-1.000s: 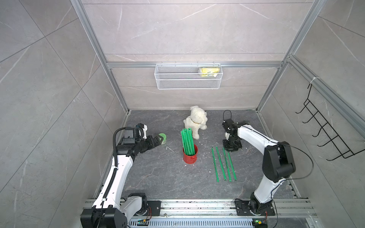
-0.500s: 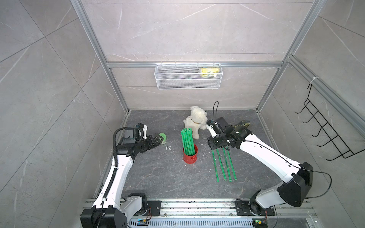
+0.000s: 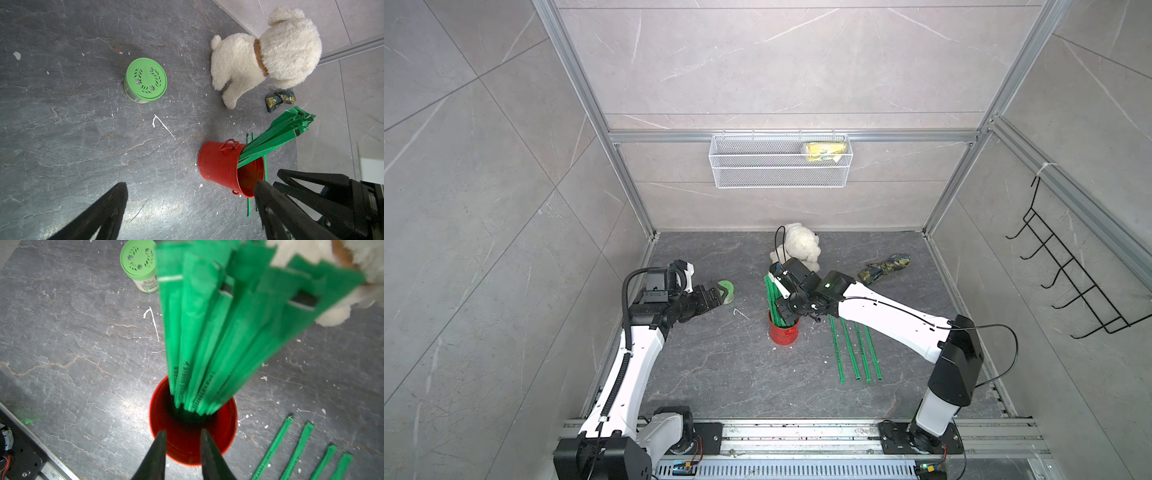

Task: Take the straws out of the storage container
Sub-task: Pick up the straw from the container.

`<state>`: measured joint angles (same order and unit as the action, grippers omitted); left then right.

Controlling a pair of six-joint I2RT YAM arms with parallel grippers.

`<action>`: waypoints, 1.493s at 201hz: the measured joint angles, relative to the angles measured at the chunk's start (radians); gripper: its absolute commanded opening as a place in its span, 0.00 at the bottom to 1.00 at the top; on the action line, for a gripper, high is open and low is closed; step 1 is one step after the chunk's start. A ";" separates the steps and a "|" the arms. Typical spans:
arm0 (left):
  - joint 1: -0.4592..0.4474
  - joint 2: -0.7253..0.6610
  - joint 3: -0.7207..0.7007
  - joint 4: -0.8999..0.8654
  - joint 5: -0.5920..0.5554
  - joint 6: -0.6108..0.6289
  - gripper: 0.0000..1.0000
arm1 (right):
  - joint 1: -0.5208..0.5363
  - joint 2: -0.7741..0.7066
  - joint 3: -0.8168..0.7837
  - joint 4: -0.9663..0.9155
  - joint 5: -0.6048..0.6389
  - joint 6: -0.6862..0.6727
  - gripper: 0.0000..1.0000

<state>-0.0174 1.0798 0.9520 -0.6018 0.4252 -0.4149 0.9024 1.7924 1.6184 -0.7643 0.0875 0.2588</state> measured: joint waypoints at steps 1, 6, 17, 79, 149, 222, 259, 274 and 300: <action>0.000 0.000 0.000 0.000 0.000 0.000 1.00 | 0.000 0.001 0.002 0.000 0.001 0.000 0.32; 0.000 0.000 0.000 0.000 0.000 0.000 1.00 | 0.002 0.008 0.010 0.002 0.002 0.000 0.32; 0.000 0.000 0.000 0.000 0.000 0.000 1.00 | 0.006 0.022 0.025 0.005 0.003 0.000 0.32; 0.000 0.000 0.000 0.000 0.000 0.000 1.00 | 0.008 0.072 0.063 0.016 0.025 0.004 0.28; 0.000 0.000 0.000 0.000 0.000 0.000 1.00 | 0.008 0.119 0.081 0.029 0.033 0.004 0.20; 0.000 0.000 0.000 0.000 0.000 0.000 1.00 | 0.008 0.152 0.114 0.035 0.037 0.008 0.18; 0.000 0.000 0.000 0.000 0.000 0.000 1.00 | 0.008 0.164 0.119 0.035 0.040 0.011 0.20; 0.000 0.000 0.000 0.000 0.000 0.000 1.00 | 0.008 0.166 0.119 0.035 0.040 0.011 0.21; 0.000 0.000 0.000 0.000 0.000 0.000 1.00 | 0.008 0.166 0.120 0.035 0.040 0.011 0.20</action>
<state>-0.0174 1.0798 0.9516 -0.6018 0.4252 -0.4149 0.9104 1.9583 1.7386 -0.7292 0.1272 0.2695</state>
